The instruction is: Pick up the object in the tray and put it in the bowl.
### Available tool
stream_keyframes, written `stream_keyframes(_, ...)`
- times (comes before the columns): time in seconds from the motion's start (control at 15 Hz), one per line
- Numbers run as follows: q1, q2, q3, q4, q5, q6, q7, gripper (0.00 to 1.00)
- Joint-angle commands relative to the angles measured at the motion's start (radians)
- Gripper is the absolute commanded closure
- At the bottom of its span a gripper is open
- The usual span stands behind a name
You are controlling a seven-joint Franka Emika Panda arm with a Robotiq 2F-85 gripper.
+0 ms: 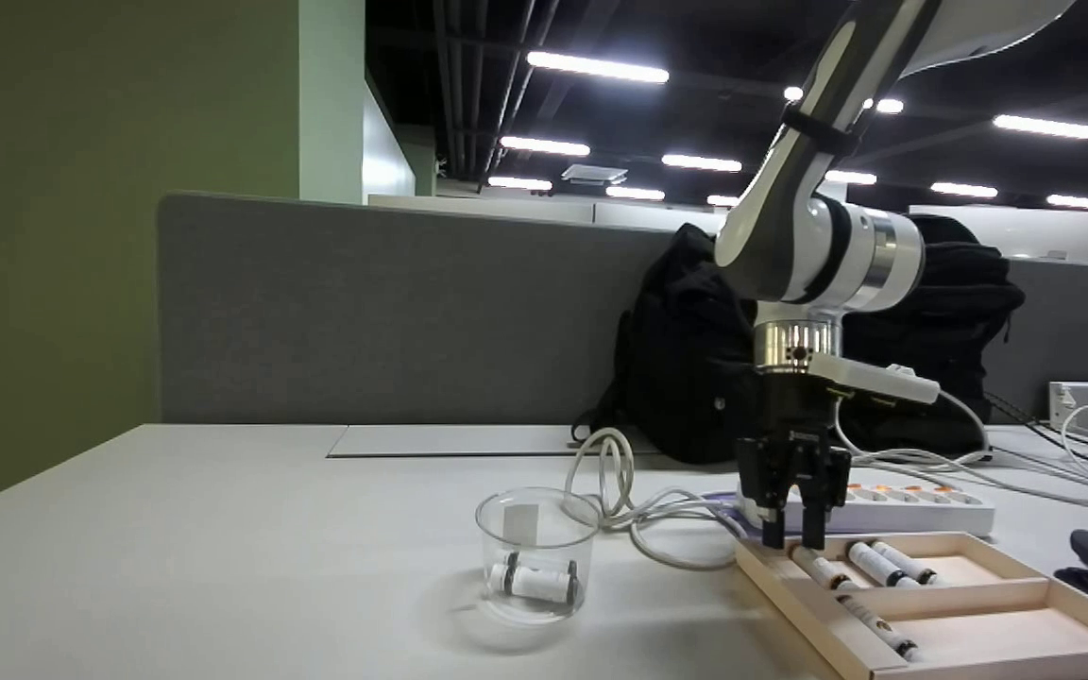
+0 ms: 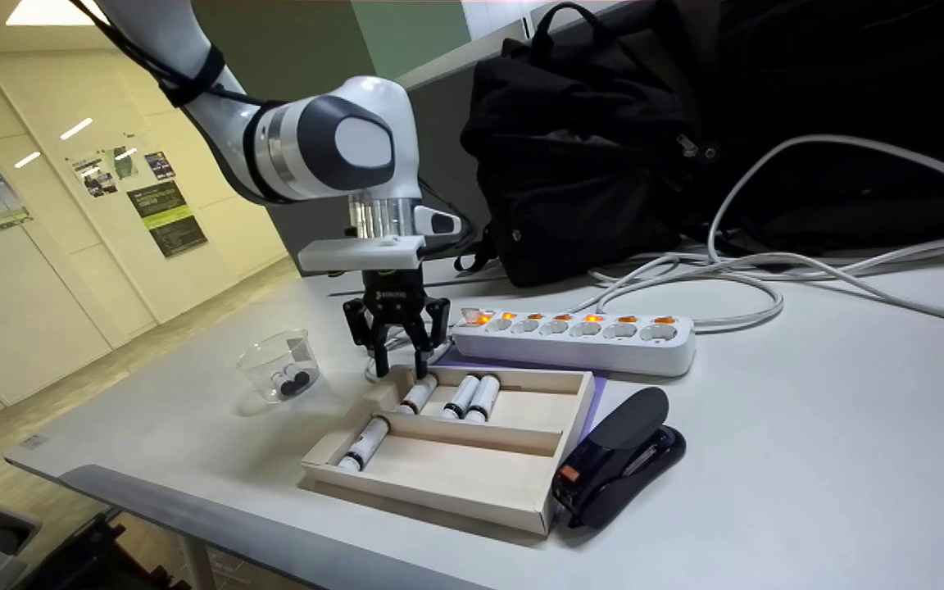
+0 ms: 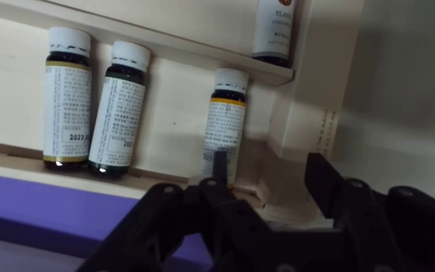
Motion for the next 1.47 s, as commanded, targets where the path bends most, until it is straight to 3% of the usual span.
stream_keyframes(0.0, -0.037, -0.004, 0.015, -0.009, 0.037, -0.02, -0.019, 0.74)
stream_keyframes(0.2, -0.052, 0.004, 0.013, -0.012, 0.054, -0.035, -0.027, 0.94)
stream_keyframes(0.27, -0.054, 0.005, 0.011, -0.015, 0.057, -0.043, -0.027, 0.88)
stream_keyframes(0.33, -0.056, 0.006, 0.009, -0.017, 0.057, -0.051, -0.028, 0.68)
stream_keyframes(0.53, -0.061, 0.003, 0.006, -0.023, 0.058, -0.067, -0.026, 0.57)
stream_keyframes(1.07, -0.064, 0.012, -0.007, -0.048, 0.049, -0.097, -0.017, 0.01)
stream_keyframes(1.2, -0.063, 0.014, -0.01, -0.056, 0.046, -0.094, -0.016, 0.0)
stream_keyframes(1.27, -0.061, 0.015, -0.013, -0.06, 0.04, -0.088, -0.013, 0.31)
stream_keyframes(1.4, -0.061, 0.016, -0.015, -0.062, 0.04, -0.089, -0.01, 0.28)
